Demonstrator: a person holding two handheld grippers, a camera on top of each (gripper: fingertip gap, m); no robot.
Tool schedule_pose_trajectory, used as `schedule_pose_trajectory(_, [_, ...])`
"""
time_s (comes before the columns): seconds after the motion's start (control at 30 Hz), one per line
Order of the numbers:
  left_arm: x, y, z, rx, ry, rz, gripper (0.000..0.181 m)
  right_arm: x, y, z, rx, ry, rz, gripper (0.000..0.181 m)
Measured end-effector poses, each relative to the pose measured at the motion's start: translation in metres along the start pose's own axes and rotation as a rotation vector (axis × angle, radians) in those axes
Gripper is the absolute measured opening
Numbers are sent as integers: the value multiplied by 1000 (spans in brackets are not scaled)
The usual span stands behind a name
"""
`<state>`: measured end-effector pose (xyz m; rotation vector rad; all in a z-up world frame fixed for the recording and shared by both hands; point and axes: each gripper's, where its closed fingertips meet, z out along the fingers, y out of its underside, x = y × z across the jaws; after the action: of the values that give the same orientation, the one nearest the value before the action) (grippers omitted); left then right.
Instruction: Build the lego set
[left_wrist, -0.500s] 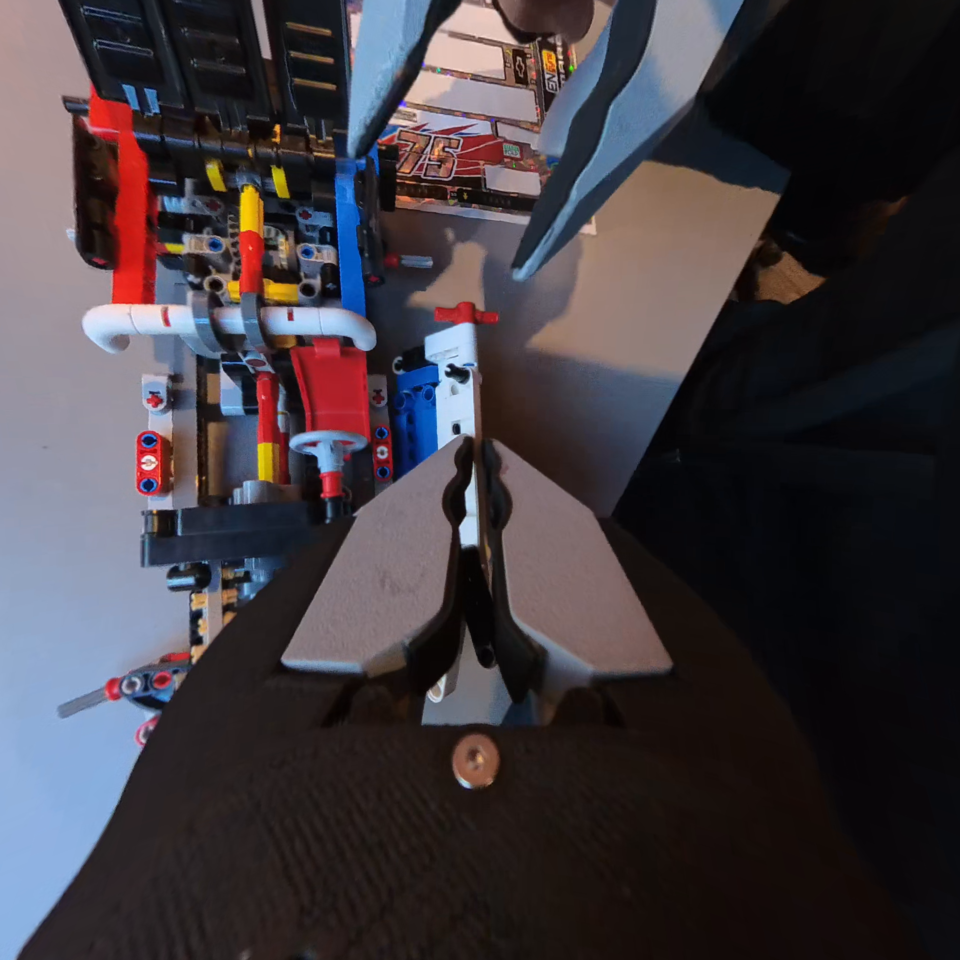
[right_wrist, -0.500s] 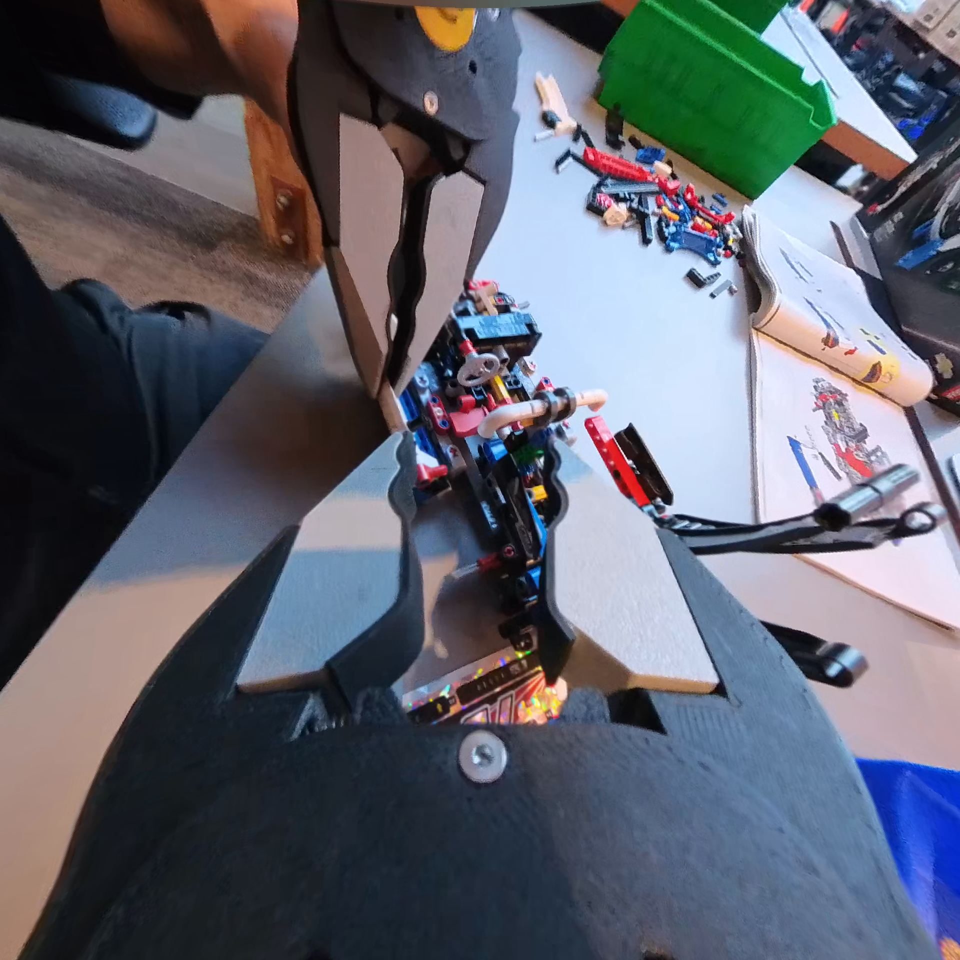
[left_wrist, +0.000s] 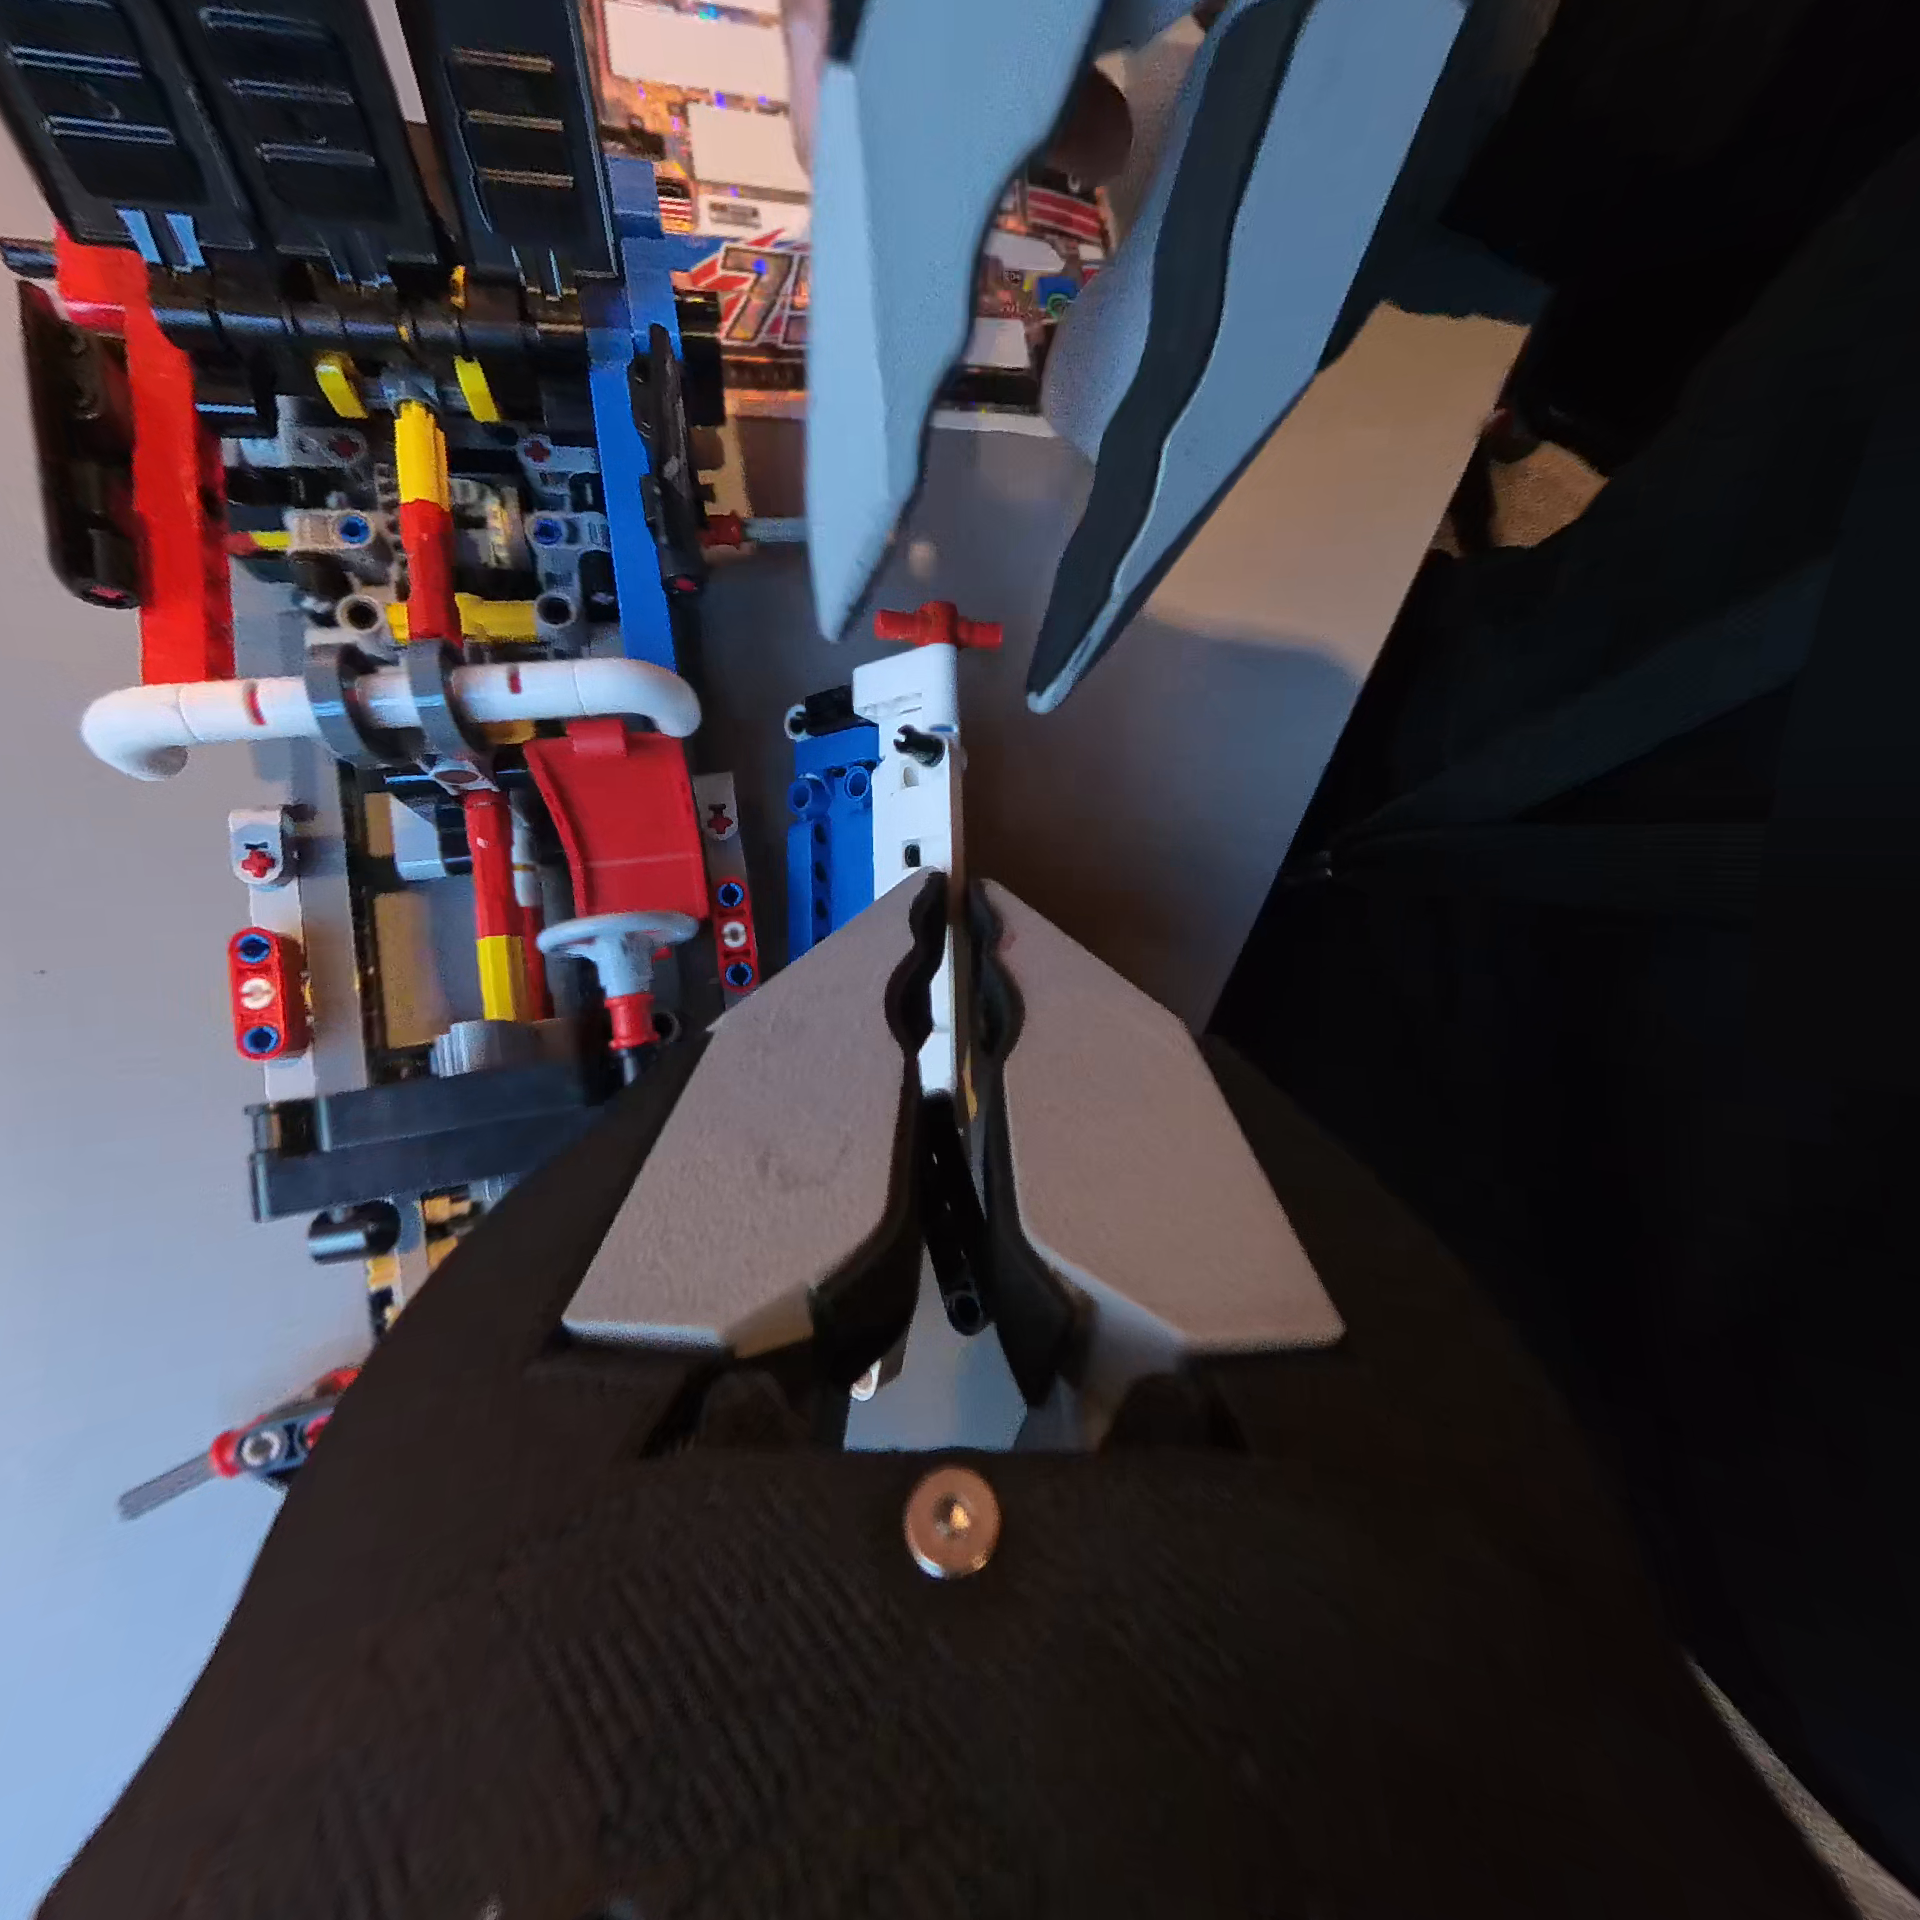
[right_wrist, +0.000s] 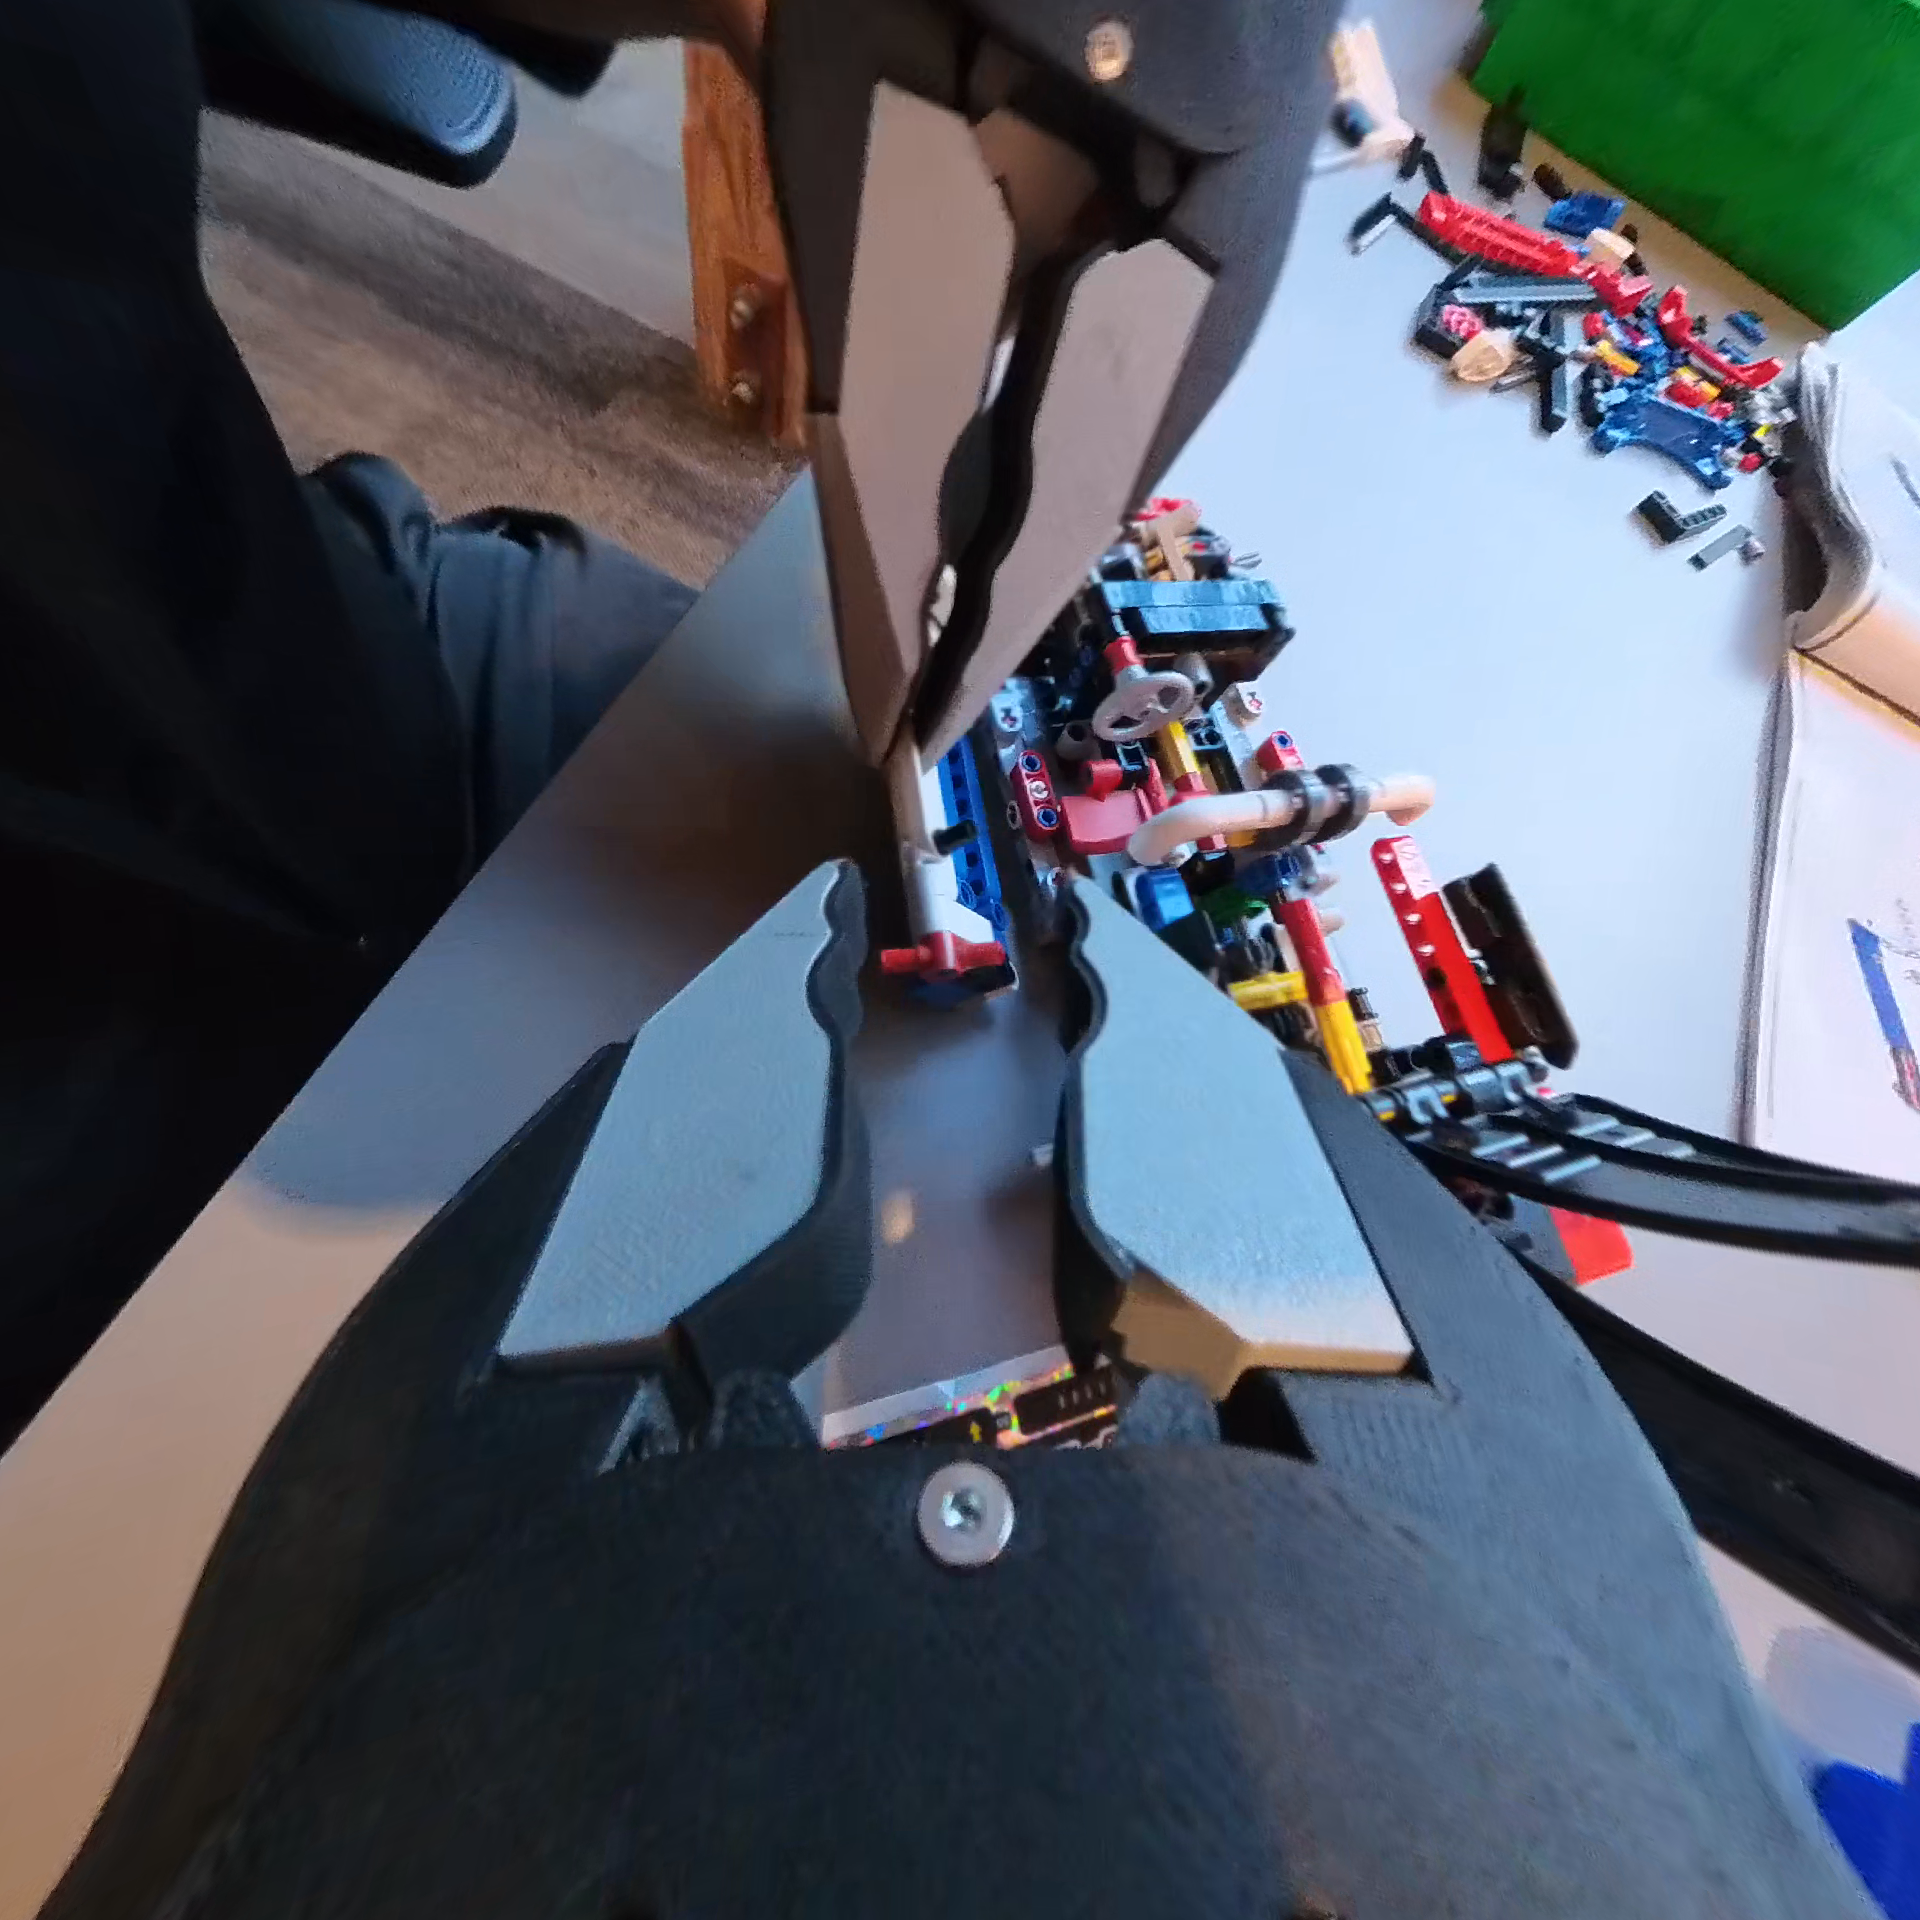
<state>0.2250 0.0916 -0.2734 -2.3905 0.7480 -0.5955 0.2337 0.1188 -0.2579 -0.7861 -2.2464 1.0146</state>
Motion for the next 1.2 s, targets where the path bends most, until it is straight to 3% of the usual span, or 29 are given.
schedule_pose_trajectory(0.1, [-1, -4, -1, 7, 91, -40, 1, 1, 10, 5, -69, 18, -24, 9])
schedule_pose_trajectory(0.3, [-4, -9, -3, 22, 234, -156, 1, 3, 11, 6, -74, 17, -9, 11])
schedule_pose_trajectory(0.37, [-5, -10, -3, 36, 258, -185, 1, 4, 12, 6, -83, 17, -2, 17])
schedule_pose_trajectory(0.47, [-9, -12, -4, 64, 247, -212, 1, 9, 13, 7, -111, 14, 54, 11])
schedule_pose_trajectory(0.53, [-12, -12, -5, 67, 165, -165, 3, 9, 12, 8, -110, -13, 109, 10])
schedule_pose_trajectory(0.67, [-15, -16, -15, 63, -100, 5, 29, 11, 13, 8, -110, -29, 184, 9])
schedule_pose_trajectory(0.83, [-16, -21, -28, 88, -418, 250, 30, 9, 12, 10, -110, -98, 315, 8])
schedule_pose_trajectory(1.1, [-34, 5, -12, -136, -730, 527, 34, 8, 12, 12, -143, -170, 496, 9])
schedule_pose_trajectory(1.2, [-34, 9, -4, -215, -781, 641, 32, 8, 12, 10, -152, -193, 558, 9])
